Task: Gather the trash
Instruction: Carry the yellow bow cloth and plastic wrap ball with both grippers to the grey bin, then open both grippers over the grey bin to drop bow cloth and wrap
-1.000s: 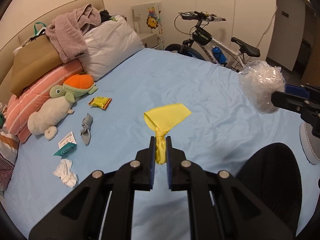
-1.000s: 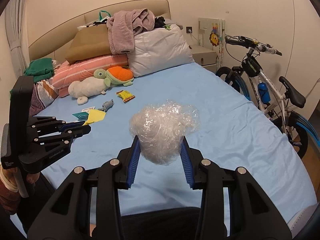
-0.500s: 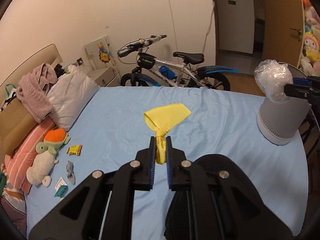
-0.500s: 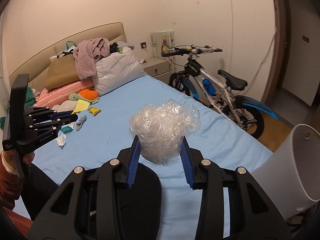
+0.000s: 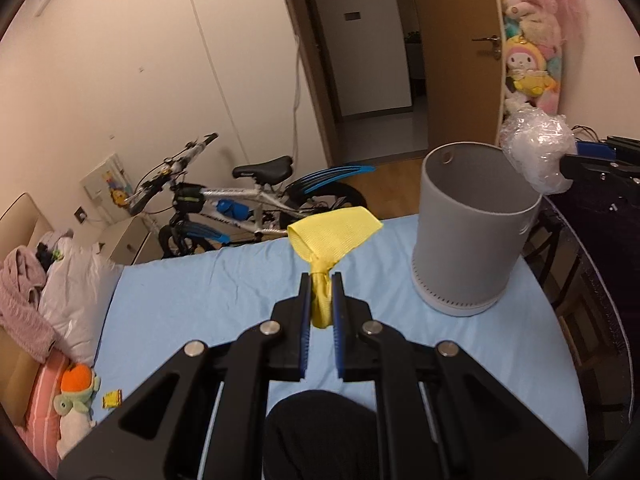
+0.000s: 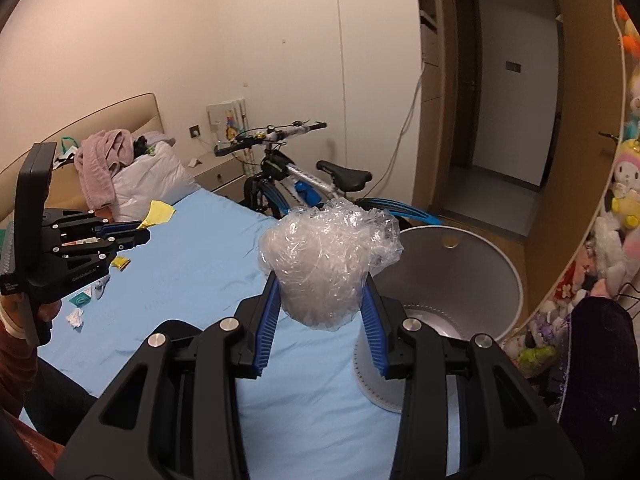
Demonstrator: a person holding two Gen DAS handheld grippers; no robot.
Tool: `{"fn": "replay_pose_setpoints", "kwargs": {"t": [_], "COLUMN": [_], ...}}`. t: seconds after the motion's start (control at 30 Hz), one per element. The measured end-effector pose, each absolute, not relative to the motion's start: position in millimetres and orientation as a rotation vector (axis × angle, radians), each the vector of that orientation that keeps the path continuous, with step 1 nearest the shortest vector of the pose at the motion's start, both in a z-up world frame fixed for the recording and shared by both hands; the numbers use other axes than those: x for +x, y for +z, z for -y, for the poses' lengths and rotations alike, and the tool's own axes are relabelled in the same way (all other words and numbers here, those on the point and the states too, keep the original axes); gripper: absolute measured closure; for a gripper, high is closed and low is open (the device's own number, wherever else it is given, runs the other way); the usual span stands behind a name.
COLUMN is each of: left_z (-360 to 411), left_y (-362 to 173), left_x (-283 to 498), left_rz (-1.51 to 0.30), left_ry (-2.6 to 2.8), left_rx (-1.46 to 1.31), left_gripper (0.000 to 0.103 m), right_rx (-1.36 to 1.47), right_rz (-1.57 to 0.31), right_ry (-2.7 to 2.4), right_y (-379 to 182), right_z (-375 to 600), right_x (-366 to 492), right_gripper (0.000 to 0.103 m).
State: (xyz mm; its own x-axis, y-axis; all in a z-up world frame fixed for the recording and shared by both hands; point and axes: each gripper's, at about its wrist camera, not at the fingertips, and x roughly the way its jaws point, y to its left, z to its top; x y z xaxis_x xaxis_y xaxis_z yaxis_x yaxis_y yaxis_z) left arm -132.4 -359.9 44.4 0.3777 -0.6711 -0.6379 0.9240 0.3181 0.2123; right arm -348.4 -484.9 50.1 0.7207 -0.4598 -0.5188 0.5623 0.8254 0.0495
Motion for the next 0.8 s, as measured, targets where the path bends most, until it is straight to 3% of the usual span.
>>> {"fn": "replay_pose_setpoints", "kwargs": {"t": [0.43, 0.8], "left_z": [488.5, 551.7], "left_y": [60.4, 53.8], "left_x": [-176.8, -178.2], "left_rz": [-0.481, -0.52], "left_ry": [-1.359, -1.445], "left_rx": [0.655, 0.669], "left_gripper": [0.093, 0.089], "right_rx": [0.226, 0.248], "right_rz": [-0.492, -0.502], "right_ry": [-0.779, -0.801], "right_y": [71.7, 74.0], "right_z": [551.2, 601.6], "right_x": [-406.7, -396.1], "right_gripper": [0.066, 0.065]}}
